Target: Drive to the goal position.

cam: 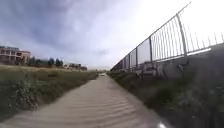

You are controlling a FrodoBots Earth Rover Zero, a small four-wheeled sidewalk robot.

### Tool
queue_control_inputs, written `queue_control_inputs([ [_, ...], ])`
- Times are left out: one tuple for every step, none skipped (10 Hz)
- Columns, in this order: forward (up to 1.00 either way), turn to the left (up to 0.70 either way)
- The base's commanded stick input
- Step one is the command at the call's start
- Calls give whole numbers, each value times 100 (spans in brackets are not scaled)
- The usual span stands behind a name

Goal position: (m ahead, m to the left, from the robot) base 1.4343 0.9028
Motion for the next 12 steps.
queue_control_inputs([
  [100, 1],
  [100, 1],
  [100, 1],
  [100, 1],
  [100, 1],
  [100, 1],
  [100, 1],
  [100, 1],
  [100, 1],
  [100, 1],
  [100, 1],
  [50, 1],
])
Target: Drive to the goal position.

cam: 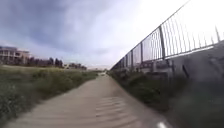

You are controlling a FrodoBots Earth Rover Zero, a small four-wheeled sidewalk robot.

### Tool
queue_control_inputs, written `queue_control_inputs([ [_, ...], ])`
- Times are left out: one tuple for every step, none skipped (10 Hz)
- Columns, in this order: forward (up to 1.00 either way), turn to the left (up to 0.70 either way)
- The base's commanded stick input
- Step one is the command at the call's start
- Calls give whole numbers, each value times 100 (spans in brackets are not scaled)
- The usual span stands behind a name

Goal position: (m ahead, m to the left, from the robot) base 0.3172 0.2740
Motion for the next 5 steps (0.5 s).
queue_control_inputs([
  [0, 0],
  [0, 0],
  [0, 0],
  [0, 0],
  [0, 0],
])
